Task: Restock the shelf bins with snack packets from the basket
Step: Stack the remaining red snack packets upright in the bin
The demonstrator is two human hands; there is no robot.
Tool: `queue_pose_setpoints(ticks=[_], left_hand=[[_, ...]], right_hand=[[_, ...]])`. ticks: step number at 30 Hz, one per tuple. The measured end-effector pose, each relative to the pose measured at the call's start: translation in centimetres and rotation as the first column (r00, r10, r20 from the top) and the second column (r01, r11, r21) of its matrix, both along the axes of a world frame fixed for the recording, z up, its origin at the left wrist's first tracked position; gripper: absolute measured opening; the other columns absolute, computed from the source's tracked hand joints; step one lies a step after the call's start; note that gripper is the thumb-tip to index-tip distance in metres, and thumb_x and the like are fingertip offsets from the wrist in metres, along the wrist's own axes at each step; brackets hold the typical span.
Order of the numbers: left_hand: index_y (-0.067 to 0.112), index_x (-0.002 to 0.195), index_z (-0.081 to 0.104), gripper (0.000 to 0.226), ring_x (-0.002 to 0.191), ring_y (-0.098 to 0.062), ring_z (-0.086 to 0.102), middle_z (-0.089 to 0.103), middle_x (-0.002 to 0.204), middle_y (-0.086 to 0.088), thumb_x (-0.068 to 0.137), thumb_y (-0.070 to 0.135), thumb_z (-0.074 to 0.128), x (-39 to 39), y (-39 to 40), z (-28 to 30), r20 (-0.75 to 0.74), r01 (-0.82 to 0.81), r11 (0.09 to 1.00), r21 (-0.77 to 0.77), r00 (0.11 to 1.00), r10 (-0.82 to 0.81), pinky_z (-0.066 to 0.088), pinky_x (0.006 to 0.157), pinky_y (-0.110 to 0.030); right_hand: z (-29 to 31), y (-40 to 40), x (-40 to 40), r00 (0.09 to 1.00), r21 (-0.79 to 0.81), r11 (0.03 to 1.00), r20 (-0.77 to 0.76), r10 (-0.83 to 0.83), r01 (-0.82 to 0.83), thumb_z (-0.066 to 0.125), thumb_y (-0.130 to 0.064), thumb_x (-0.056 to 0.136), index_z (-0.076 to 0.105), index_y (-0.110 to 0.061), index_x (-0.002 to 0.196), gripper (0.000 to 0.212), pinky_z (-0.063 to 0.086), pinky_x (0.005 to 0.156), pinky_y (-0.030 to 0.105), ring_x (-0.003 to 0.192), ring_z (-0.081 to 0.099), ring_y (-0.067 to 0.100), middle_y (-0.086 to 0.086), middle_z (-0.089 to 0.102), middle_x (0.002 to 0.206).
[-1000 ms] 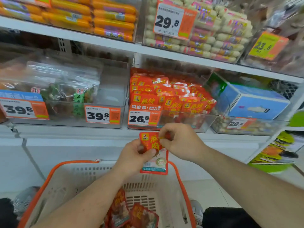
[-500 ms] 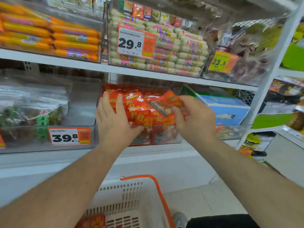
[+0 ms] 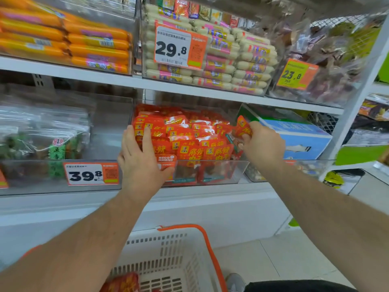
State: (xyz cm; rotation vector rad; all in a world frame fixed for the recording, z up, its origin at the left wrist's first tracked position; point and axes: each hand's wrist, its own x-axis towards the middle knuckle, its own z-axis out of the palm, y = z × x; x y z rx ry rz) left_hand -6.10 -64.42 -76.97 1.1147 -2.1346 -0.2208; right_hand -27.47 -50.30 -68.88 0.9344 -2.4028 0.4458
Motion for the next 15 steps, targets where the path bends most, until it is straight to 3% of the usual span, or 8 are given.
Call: queue_pose_setpoints(ticks=[5, 7, 11, 15], left_hand=[[0.018, 0.154, 0.008, 0.116, 0.148, -0.034, 0.001, -0.002, 0.16, -0.016, 0.07, 0.057, 0.079, 0.1, 0.0, -0.1, 0.009, 0.0, 1.0, -0.015, 1.0, 0.001, 0.019, 0.114, -0.054], [0.018, 0.154, 0.008, 0.116, 0.148, -0.034, 0.0, -0.002, 0.16, -0.016, 0.07, 0.057, 0.079, 0.1, -0.1, -0.2, 0.016, 0.0, 1.0, -0.008, 1.0, 0.0, 0.019, 0.114, -0.054], [0.019, 0.154, 0.006, 0.116, 0.148, -0.032, -0.003, -0.004, 0.16, -0.014, 0.071, 0.058, 0.077, 0.0, -0.1, -0.2, 0.025, -0.004, 1.0, -0.005, 1.0, 0.004, 0.017, 0.115, -0.054], [0.02, 0.154, 0.004, 0.115, 0.148, -0.03, -0.006, -0.006, 0.16, -0.013, 0.073, 0.058, 0.076, 0.1, 0.0, -0.2, 0.029, 0.007, 1.0, -0.004, 1.0, -0.007, 0.015, 0.116, -0.053]], right_hand=[[0.2, -1.5, -1.0, 0.998, 0.169, 0.985, 0.046, -0.053, 0.044, 0.059, -0.026, 0.092, 0.055, -0.017, 0.099, 0.012, 0.037, 0.066, 0.034, 0.088, 0.058, 0.034, 0.009, 0.061, 0.089], [0.5, -2.3, -1.4, 0.994, 0.239, 0.969, 0.07, -0.082, 0.063, 0.059, -0.019, 0.088, 0.052, -0.017, 0.088, 0.007, 0.04, 0.065, 0.034, 0.086, 0.058, 0.033, 0.007, 0.053, 0.083], [1.1, -3.7, -1.7, 0.989, 0.386, 0.92, 0.091, -0.115, 0.072, 0.059, -0.014, 0.087, 0.043, -0.016, 0.069, 0.024, 0.046, 0.065, 0.033, 0.078, 0.057, 0.03, 0.005, 0.051, 0.072], [0.6, -4.4, -1.8, 0.997, 0.475, 0.878, 0.013, -0.078, 0.062, 0.054, -0.011, 0.088, 0.058, -0.017, 0.087, 0.007, 0.048, 0.075, 0.037, 0.09, 0.063, 0.03, 0.007, 0.061, 0.09]])
